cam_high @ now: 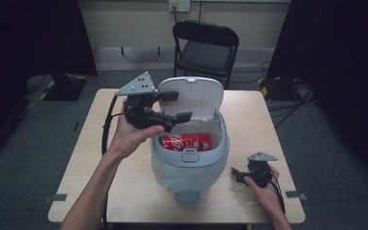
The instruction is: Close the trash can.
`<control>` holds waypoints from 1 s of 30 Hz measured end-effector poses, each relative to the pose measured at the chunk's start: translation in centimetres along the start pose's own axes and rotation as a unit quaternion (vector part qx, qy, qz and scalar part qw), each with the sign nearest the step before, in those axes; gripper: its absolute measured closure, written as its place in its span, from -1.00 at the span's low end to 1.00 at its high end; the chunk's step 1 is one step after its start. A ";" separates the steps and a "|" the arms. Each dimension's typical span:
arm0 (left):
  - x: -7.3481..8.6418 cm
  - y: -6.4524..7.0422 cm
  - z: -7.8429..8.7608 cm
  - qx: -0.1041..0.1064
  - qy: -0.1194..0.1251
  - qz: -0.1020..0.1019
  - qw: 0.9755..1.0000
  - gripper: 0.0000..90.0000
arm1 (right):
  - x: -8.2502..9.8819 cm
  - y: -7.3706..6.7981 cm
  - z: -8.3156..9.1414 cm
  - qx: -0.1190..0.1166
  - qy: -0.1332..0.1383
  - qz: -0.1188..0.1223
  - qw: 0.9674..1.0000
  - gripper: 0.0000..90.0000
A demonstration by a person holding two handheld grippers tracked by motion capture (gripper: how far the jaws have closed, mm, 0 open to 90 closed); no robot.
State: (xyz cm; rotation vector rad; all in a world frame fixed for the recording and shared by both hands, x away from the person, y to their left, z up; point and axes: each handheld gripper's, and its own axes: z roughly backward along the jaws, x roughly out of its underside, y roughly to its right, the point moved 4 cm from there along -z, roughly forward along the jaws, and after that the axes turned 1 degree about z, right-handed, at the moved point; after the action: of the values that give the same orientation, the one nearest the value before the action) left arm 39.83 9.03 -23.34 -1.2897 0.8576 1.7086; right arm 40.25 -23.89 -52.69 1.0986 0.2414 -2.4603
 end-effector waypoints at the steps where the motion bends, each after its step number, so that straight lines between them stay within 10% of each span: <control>1: 0.1 -0.2 0.3 0.000 0.002 0.000 1.000 -0.45 | 0.0 0.0 0.0 0.000 0.000 0.000 1.000 -0.61; 17: 1.4 -3.9 5.2 -0.052 0.027 0.026 0.998 -0.08 | 0.0 0.0 0.0 0.000 0.000 0.000 1.000 -0.61; 21: 1.3 -5.0 6.0 -0.092 0.038 0.028 0.995 0.04 | 0.0 0.0 0.0 0.000 0.000 0.000 1.000 -0.61; 30: 0.9 -8.4 5.0 -0.106 0.060 0.065 0.990 0.65 | 0.0 0.0 0.0 0.000 0.000 0.001 1.000 -0.62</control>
State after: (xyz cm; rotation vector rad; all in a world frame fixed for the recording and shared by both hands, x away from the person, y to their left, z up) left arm 45.16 17.32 -23.40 -1.5200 0.8617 1.8801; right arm 40.27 -23.88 -52.69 1.0983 0.2415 -2.4591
